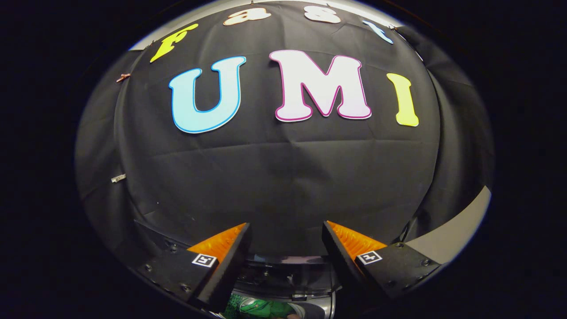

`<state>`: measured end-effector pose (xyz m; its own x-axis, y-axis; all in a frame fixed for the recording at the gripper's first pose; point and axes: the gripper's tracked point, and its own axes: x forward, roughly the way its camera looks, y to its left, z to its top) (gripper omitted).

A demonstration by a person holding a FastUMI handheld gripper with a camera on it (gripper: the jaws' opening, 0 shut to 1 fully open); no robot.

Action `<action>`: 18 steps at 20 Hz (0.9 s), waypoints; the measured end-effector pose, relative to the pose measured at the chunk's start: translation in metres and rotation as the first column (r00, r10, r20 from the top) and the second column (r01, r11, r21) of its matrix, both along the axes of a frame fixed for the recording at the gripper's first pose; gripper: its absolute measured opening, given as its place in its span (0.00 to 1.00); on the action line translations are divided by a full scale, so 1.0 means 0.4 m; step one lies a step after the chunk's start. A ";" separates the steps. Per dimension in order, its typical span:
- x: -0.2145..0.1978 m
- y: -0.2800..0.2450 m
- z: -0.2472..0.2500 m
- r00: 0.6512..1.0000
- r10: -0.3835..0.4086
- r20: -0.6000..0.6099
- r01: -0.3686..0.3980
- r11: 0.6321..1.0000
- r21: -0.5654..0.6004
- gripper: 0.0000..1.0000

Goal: Put the clothes into the washing machine and then close the washing machine lid.

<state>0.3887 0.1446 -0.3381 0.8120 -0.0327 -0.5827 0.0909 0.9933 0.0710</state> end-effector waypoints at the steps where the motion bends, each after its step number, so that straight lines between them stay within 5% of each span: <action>1: 0.001 0.000 0.001 1.000 -0.001 0.000 0.001 1.000 -0.001 0.99; 12: -0.026 0.006 0.002 0.998 0.034 -0.044 -0.033 0.999 0.019 1.00; 18: -0.126 0.023 0.030 0.998 0.046 -0.046 -0.045 0.999 0.025 1.00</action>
